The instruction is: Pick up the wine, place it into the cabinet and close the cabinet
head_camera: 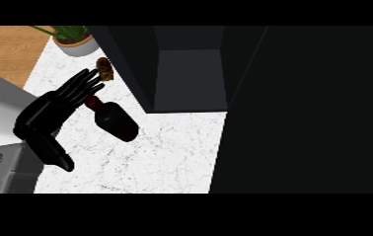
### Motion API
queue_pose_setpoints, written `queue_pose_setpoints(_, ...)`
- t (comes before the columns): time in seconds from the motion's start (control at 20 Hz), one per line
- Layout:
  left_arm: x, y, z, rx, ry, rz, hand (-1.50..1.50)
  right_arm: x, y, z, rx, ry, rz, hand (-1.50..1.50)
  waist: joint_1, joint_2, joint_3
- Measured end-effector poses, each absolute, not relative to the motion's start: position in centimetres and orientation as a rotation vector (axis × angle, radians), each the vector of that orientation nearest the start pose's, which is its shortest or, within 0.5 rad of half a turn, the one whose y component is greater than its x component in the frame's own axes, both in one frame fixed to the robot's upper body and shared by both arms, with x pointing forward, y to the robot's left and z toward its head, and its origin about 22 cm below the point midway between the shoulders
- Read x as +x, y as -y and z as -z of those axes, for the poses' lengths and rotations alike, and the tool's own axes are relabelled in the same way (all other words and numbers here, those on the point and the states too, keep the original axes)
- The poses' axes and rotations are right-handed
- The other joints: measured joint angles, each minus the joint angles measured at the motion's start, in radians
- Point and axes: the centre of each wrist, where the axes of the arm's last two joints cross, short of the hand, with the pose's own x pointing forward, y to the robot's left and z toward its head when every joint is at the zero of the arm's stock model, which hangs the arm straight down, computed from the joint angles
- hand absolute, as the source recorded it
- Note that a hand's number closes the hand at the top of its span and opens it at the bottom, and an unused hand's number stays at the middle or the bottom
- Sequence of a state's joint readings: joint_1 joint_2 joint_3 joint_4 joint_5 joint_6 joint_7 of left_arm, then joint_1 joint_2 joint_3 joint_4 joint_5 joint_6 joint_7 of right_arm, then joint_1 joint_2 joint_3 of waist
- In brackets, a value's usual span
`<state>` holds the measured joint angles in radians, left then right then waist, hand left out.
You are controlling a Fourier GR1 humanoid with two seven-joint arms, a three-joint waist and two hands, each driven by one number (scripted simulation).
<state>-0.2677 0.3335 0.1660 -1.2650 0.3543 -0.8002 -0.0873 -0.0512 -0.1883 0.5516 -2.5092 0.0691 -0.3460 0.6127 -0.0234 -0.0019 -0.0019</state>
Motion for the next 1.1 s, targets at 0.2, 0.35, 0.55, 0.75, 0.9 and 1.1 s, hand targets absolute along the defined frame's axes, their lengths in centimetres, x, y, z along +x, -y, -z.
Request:
queue_pose_setpoints(0.2, 31.1, -33.8, -2.2, -0.584, 1.601, 0.464, -1.50, 12.5, 15.8, -19.9, 0.315, 1.844, -0.168, -1.50, 0.001, 0.000, 0.000)
queue_pose_setpoints(0.35, 31.3, -33.9, -0.6, -0.575, 1.583, 0.458, -1.50, 12.5, 15.8, -19.8, 0.309, 1.855, -0.170, -1.50, -0.002, 0.001, 0.000)
queue_pose_setpoints(0.55, 31.7, -33.8, 1.2, -0.524, 1.562, 0.457, -1.50, 12.5, 15.8, -19.8, 0.304, 1.851, -0.172, -1.50, -0.005, 0.002, 0.000)
queue_pose_setpoints(0.75, 31.9, -33.7, 2.8, -0.488, 1.548, 0.441, -1.50, 12.2, 15.6, -19.7, 0.312, 1.843, -0.178, -1.50, -0.010, 0.002, -0.001)
queue_pose_setpoints(0.9, 32.3, -33.7, 3.5, -0.460, 1.541, 0.443, -1.50, 12.3, 15.6, -19.7, 0.307, 1.851, -0.181, -1.50, -0.009, 0.003, -0.001)
queue_pose_setpoints(1.1, 32.1, -33.4, 4.8, -0.447, 1.523, 0.444, -1.50, 12.2, 15.5, -19.7, 0.307, 1.852, -0.183, -1.50, -0.012, 0.003, -0.001)
